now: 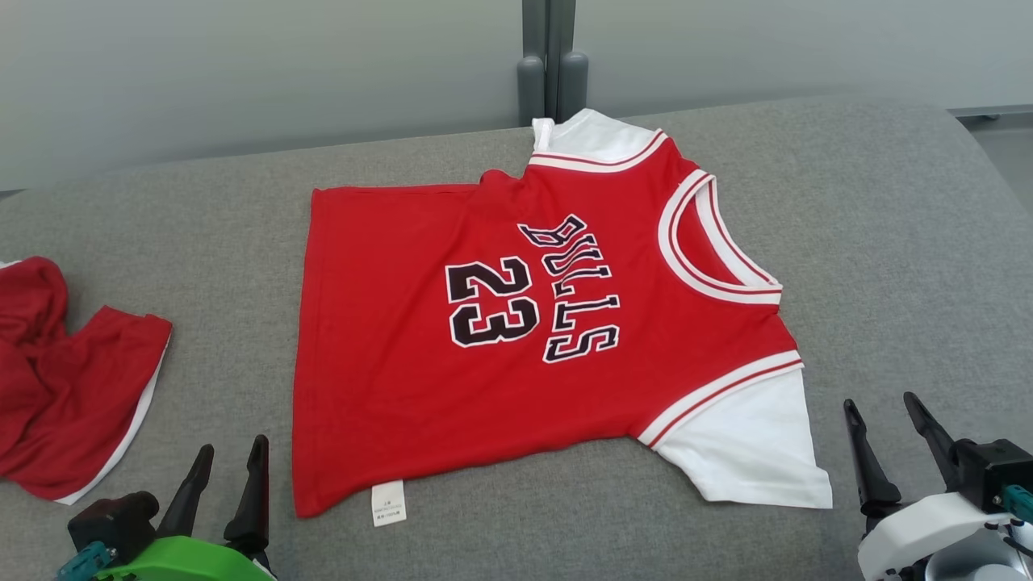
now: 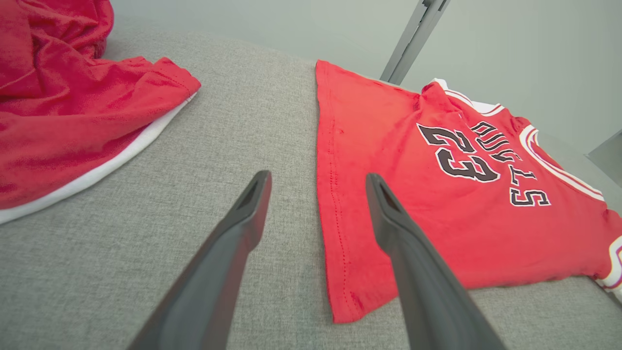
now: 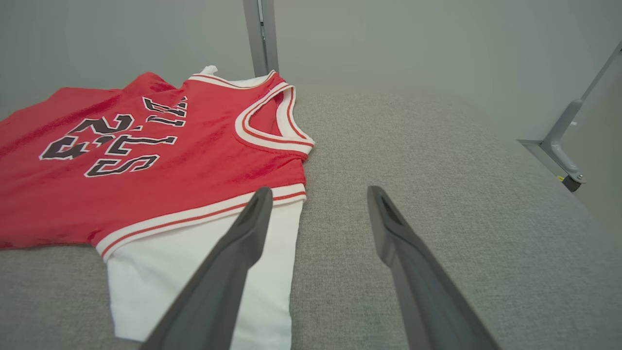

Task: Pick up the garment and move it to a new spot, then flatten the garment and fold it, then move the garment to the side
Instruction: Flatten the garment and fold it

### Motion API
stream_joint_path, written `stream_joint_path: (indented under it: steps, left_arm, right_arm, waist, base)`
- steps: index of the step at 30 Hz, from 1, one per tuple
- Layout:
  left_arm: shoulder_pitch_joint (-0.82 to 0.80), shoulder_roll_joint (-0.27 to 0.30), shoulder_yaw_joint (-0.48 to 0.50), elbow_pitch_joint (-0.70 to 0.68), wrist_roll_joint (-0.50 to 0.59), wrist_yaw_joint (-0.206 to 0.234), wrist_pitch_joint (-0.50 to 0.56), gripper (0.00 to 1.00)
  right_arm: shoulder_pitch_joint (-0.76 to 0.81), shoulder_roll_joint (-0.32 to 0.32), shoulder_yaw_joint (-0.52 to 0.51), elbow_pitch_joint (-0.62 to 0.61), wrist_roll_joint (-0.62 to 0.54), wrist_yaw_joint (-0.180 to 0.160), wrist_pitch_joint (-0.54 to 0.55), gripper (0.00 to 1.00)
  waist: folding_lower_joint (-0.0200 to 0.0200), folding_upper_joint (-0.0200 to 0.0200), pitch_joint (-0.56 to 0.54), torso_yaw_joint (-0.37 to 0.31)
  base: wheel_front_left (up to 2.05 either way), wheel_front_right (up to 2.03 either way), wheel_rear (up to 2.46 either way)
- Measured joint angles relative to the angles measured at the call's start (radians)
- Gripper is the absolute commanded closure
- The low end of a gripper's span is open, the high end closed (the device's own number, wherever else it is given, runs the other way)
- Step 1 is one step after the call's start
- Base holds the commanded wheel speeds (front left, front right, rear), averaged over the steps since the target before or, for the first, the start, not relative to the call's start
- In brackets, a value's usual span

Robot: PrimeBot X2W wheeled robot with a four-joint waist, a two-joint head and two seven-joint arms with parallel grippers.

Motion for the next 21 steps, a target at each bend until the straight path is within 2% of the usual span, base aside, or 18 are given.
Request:
stream_joint_path:
  steps: [5, 12, 21]
  left_arm:
    - [0.029, -0.016, 0.029, -0.036, 0.075, 0.018, 0.0, 0.0]
    - [0.079, -0.037, 0.062, -0.069, 0.146, 0.04, 0.0, 0.0]
    - [0.091, -0.091, 0.087, -0.098, 0.217, 0.04, 0.0, 0.0]
  right_arm:
    - [0.0, 0.033, 0.006, -0.005, -0.021, -0.004, -0.004, 0.0]
    - [-0.019, 0.031, 0.008, -0.088, -0.178, -0.006, -0.003, 0.0]
    - [-0.036, 0.086, -0.014, -0.136, -0.26, -0.013, -0.004, 0.0]
  waist:
    - [0.0, 0.0, -0.03, 0.015]
    - [0.0, 0.0, -0.062, 0.032]
    - [0.0, 0.0, -0.056, 0.034]
  base:
    - [0.0, 0.0, 0.0]
    - [0.0, 0.0, 0.0]
    - [0.0, 0.0, 0.0]
